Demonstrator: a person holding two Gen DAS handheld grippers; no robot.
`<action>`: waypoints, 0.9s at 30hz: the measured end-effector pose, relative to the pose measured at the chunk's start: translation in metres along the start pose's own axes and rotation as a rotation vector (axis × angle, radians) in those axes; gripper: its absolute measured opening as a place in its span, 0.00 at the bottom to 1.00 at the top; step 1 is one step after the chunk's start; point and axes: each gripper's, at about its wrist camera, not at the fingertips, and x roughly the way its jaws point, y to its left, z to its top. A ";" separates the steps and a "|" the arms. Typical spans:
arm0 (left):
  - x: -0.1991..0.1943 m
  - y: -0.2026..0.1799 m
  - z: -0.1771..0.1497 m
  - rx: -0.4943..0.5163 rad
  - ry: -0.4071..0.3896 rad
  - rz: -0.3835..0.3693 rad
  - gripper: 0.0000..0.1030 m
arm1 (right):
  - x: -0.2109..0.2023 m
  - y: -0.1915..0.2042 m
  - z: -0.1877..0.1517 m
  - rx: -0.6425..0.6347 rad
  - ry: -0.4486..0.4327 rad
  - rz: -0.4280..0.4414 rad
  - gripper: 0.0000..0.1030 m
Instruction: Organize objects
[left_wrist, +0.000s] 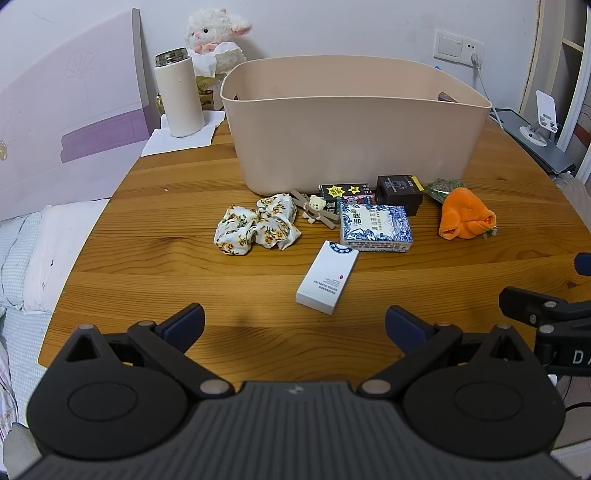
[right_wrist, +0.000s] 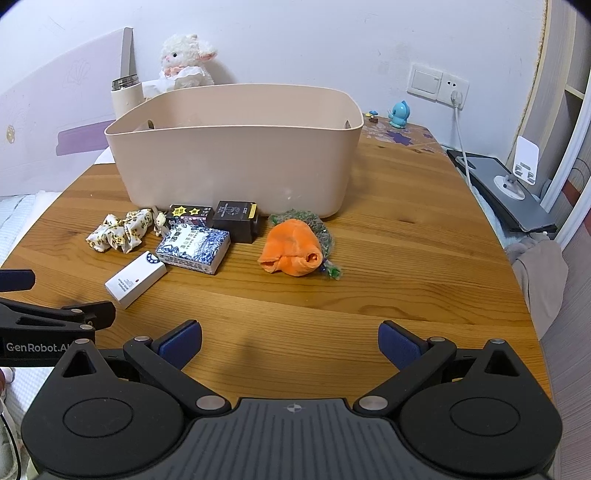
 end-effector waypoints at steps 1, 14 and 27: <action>0.000 0.000 0.000 0.000 0.000 0.001 1.00 | 0.000 0.000 0.000 0.000 0.000 -0.001 1.00; 0.003 0.000 0.000 0.004 0.012 -0.001 1.00 | 0.001 -0.001 0.000 0.003 0.005 -0.006 1.00; 0.003 -0.001 0.000 0.012 0.015 -0.009 1.00 | 0.002 -0.002 0.000 0.005 0.007 -0.010 1.00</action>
